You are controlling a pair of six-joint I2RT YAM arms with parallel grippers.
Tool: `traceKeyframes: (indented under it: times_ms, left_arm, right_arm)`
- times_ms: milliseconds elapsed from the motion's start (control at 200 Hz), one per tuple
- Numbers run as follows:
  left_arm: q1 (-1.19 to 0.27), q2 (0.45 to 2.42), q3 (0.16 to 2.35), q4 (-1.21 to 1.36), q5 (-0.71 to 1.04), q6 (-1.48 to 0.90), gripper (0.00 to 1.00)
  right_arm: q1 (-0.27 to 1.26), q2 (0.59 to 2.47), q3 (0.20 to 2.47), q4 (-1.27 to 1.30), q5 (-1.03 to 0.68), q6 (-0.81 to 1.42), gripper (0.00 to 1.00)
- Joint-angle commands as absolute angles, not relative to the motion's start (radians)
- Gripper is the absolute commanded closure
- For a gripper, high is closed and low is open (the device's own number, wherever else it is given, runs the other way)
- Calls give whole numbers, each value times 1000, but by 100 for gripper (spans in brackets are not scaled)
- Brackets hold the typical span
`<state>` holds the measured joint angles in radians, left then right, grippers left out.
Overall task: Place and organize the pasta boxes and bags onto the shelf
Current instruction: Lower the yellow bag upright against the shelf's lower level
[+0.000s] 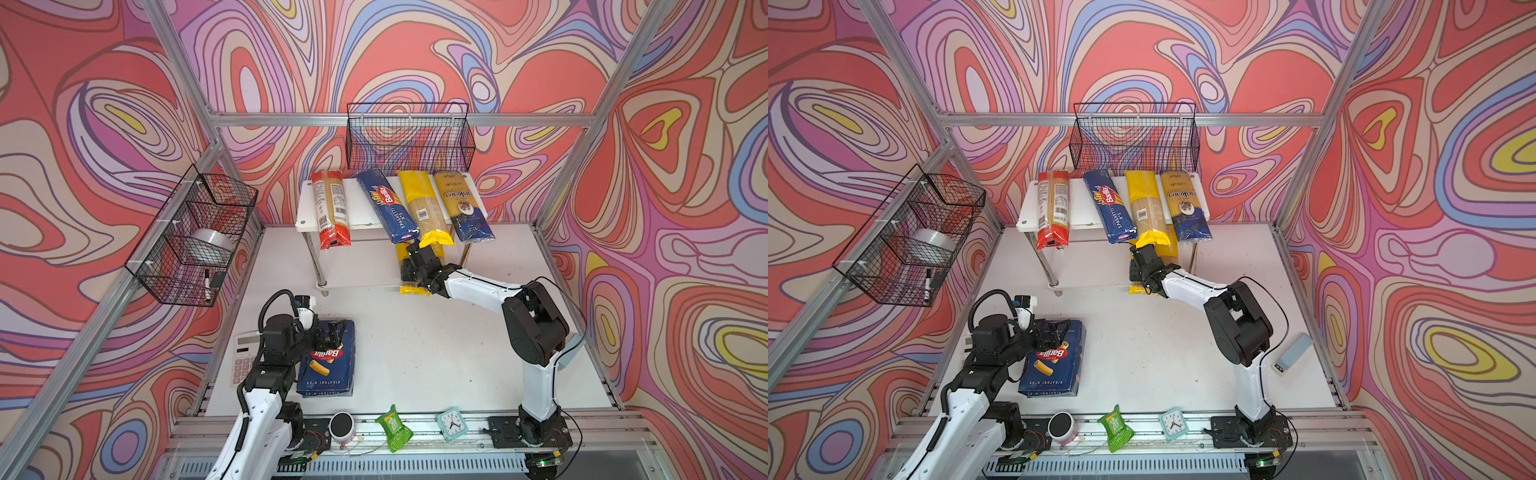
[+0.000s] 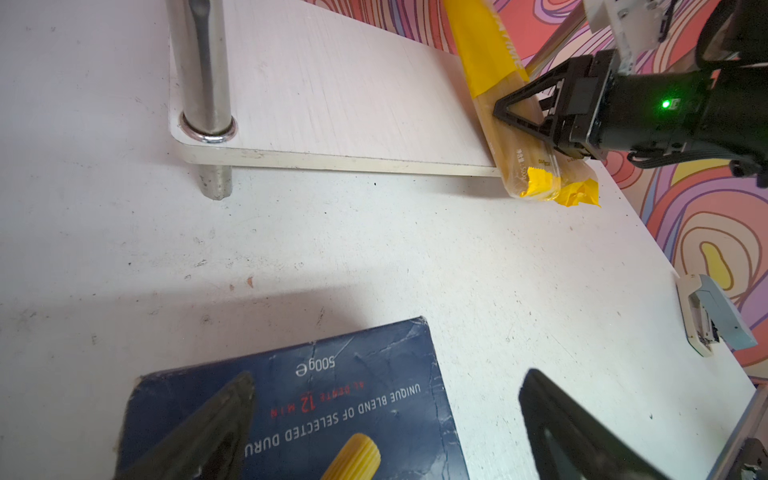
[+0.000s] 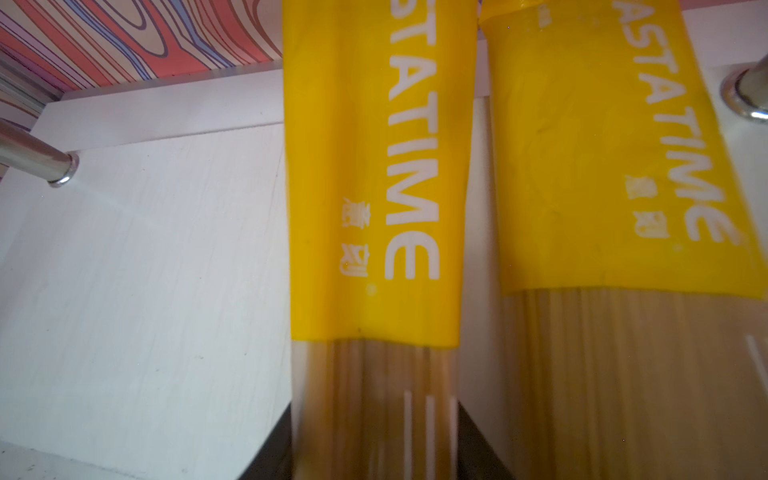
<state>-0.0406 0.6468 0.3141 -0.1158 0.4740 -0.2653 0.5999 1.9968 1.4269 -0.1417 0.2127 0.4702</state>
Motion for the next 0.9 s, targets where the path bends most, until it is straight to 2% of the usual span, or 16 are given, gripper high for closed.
traceKeyframes:
  times_ms: [0, 180, 391, 681, 771, 896]
  left_arm:
    - [-43, 642, 335, -120, 482, -258, 0]
    - [-44, 630, 333, -125, 476, -261, 0]
    - [-44, 627, 332, -124, 475, -261, 0]
    - [-44, 623, 332, -130, 457, -265, 0]
    - [-43, 626, 332, -130, 452, -267, 0]
    - [-44, 624, 333, -132, 449, -268, 0]
  right_arm:
    - [591, 1999, 1469, -44, 227, 472, 49]
    - [591, 1977, 1446, -47, 215, 476, 43]
    - [592, 1859, 1344, -77, 186, 449, 43]
    - [601, 1615, 1106, -73, 130, 431, 61]
    - [602, 1580, 1050, -58, 101, 431, 67]
    - [602, 1566, 996, -21, 38, 442, 72]
